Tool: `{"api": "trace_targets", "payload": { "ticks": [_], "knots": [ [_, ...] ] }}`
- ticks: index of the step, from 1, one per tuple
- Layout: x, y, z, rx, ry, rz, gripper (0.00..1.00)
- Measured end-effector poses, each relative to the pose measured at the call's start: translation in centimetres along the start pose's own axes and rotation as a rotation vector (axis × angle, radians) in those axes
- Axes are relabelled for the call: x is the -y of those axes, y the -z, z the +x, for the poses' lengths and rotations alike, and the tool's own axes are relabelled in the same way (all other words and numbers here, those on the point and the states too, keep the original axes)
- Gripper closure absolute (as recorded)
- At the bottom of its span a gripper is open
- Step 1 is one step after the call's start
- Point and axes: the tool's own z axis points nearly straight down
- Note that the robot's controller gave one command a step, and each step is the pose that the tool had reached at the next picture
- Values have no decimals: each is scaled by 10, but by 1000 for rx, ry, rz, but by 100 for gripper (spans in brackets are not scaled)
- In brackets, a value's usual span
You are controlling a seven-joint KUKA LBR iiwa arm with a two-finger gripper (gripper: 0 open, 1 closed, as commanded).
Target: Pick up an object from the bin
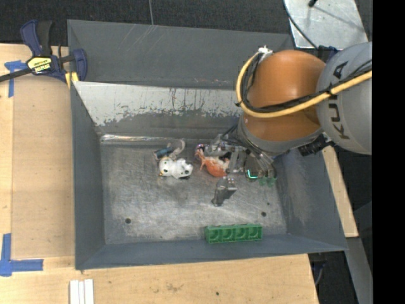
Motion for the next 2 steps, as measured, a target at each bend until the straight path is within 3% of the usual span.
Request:
{"api": "trace_targets", "payload": {
  "ticks": [1, 2],
  "knots": [
    [0, 4, -2, 9, -2, 0, 0],
    [38, -60, -22, 14, -18, -1, 0]
  ]
}}
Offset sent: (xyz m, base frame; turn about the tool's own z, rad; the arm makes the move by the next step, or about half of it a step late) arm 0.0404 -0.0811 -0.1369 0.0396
